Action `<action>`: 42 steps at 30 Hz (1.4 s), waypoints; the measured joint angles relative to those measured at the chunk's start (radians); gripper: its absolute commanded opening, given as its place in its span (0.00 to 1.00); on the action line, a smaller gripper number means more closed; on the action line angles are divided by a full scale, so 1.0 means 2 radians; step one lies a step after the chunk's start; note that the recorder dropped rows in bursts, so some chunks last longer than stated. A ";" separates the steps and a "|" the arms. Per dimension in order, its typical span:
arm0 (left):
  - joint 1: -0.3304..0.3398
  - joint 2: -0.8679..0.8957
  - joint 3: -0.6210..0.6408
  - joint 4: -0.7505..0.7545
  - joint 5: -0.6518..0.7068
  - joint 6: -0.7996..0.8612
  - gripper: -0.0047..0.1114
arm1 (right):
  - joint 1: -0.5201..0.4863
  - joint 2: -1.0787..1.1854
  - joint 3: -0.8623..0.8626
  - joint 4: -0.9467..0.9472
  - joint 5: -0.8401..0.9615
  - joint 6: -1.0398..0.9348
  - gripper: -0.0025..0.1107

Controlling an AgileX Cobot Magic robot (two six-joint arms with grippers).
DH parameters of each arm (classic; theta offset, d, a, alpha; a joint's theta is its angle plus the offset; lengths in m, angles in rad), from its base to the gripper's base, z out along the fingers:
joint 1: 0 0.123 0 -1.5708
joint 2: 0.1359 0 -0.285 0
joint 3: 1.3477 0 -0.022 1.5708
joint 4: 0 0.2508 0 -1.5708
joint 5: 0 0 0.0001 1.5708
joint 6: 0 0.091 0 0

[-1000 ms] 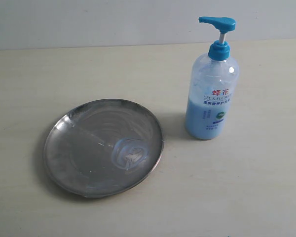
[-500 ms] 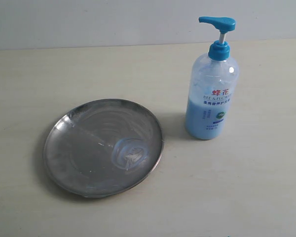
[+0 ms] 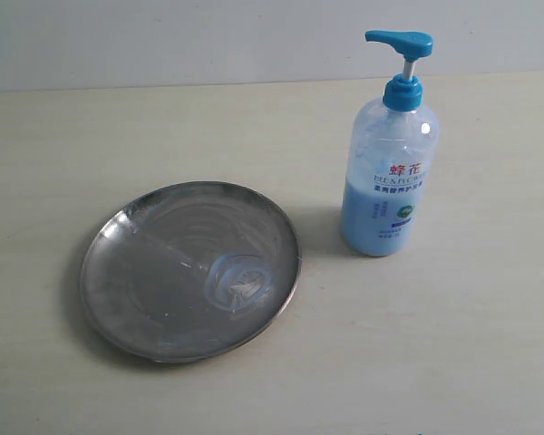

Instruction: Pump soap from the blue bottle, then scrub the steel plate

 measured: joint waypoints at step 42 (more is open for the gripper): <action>0.000 0.000 0.000 0.000 0.003 0.000 0.04 | -0.190 -0.232 0.207 -0.009 -0.166 0.000 0.02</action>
